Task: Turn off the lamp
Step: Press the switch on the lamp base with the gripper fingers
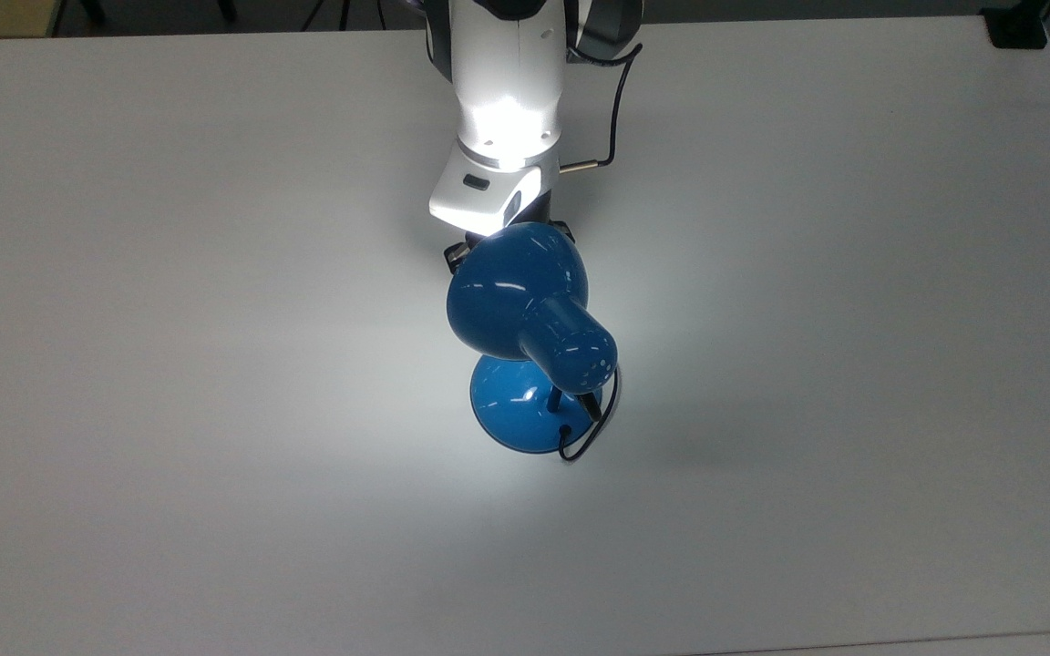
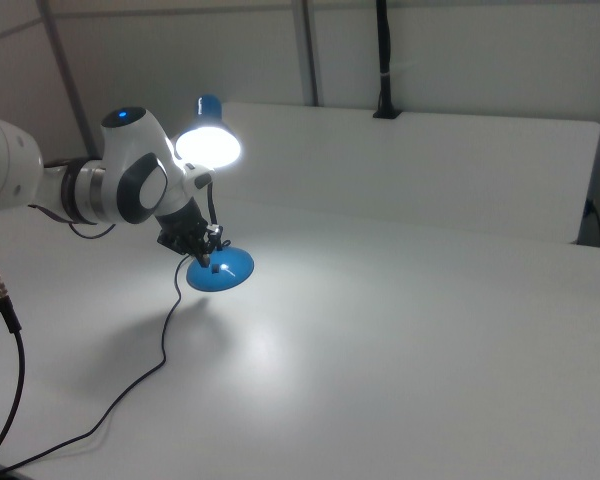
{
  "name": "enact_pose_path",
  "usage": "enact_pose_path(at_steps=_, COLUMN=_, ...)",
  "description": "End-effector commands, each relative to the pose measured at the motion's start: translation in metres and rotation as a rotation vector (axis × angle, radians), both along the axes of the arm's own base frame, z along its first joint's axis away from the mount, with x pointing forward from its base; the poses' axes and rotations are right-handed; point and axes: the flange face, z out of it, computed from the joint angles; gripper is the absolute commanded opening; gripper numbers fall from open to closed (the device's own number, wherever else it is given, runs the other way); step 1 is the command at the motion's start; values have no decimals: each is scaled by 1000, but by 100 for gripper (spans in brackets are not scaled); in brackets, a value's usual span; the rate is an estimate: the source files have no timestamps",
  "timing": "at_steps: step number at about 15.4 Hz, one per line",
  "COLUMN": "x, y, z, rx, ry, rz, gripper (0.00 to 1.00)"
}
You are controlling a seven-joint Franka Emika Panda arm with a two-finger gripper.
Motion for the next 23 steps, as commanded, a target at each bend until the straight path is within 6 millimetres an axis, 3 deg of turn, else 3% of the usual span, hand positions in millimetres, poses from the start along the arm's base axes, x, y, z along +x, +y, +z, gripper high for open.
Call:
enact_pose_path(at_steps=1, x=-4, y=1, z=-21, rx=9, ry=-73, rz=84, gripper=0)
enact_pose_path(at_steps=6, x=0, y=-9, z=-31, rx=17, ry=-145, rz=88, gripper=0)
enact_pose_path(at_steps=23, x=6, y=-7, z=-61, rx=9, ry=-108, rz=119, gripper=0)
